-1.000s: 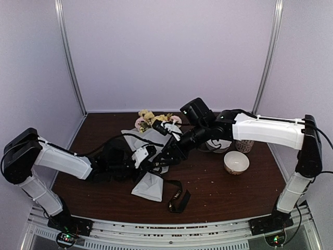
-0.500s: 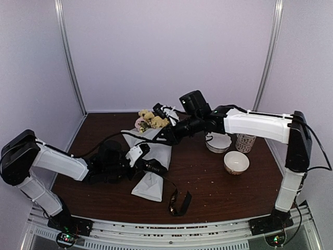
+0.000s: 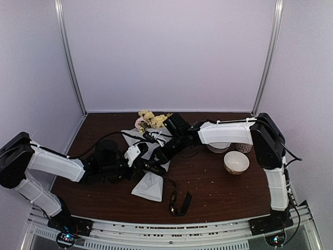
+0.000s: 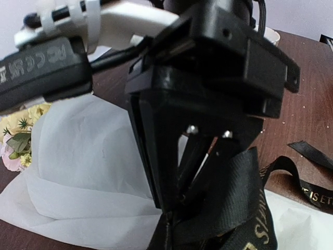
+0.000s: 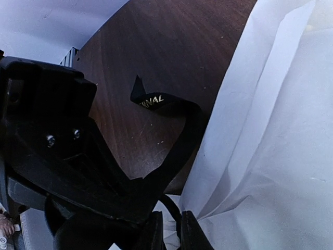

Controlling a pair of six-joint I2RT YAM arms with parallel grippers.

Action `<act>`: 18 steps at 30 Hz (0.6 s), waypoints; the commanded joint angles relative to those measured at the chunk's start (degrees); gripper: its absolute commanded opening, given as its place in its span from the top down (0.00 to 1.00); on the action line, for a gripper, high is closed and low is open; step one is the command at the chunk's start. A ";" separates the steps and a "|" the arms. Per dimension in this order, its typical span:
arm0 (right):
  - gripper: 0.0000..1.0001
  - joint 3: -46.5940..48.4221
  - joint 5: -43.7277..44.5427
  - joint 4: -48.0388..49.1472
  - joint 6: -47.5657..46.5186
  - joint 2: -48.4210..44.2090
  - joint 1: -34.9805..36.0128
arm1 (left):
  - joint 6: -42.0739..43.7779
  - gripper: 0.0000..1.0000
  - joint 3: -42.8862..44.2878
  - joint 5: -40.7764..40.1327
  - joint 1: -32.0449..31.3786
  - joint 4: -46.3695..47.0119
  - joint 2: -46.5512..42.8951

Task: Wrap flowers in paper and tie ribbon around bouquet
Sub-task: Cross the half-tied ribbon over the folded bouquet.

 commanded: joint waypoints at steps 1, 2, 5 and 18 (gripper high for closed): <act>0.86 2.58 -7.42 0.38 0.69 2.61 0.57 | 0.16 1.00 -0.69 1.91 -0.11 4.01 -2.22; 0.86 2.59 -8.80 0.62 0.51 2.82 0.58 | 0.09 1.00 -0.69 1.77 -0.10 4.08 -2.22; 0.85 1.46 -12.20 2.29 0.44 2.79 0.54 | -0.26 1.00 -0.78 0.93 -0.10 4.30 -1.60; 0.87 -1.49 -19.28 3.68 -1.88 1.04 0.64 | -0.55 1.00 -0.44 0.44 -0.11 3.19 -0.98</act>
